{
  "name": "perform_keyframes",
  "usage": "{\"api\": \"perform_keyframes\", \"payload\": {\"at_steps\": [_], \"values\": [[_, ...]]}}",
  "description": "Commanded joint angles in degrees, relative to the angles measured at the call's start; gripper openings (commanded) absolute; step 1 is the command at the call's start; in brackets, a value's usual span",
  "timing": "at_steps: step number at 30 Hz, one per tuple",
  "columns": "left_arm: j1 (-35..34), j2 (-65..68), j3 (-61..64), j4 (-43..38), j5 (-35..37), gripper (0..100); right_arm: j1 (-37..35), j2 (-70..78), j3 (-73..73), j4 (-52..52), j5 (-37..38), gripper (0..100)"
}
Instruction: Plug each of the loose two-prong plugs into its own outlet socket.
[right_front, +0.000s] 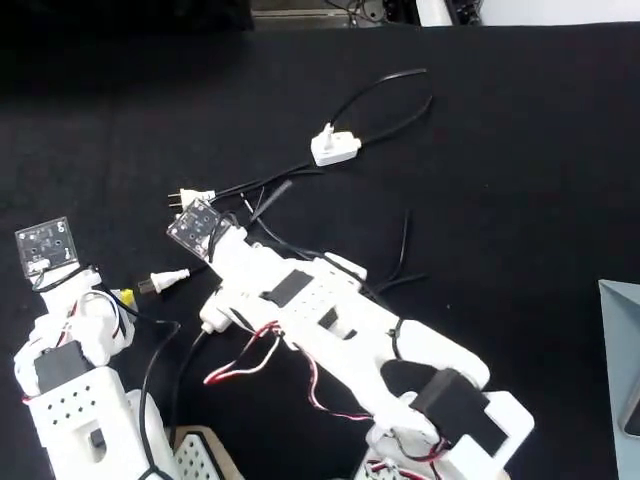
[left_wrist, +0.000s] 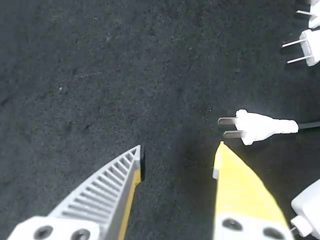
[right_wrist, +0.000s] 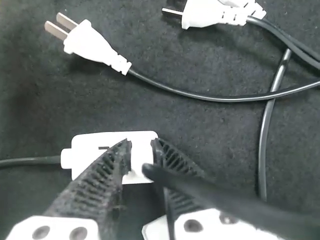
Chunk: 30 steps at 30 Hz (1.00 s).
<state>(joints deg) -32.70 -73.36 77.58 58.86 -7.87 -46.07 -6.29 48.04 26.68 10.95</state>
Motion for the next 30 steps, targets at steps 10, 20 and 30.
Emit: {"api": "perform_keyframes", "payload": {"at_steps": [10,20,30], "values": [[-0.2,-0.6,-0.3,-0.9,0.6,24,10.0,-14.5,-0.4,-0.2,-6.2,1.2],[-0.1,-0.6,-0.3,-0.9,0.6,24,28.6,-17.4,-8.3,-0.3,-17.2,1.3],[-0.1,-0.6,-0.3,-0.9,0.6,24,38.2,-8.1,-12.4,-9.5,-29.8,1.5]]}}
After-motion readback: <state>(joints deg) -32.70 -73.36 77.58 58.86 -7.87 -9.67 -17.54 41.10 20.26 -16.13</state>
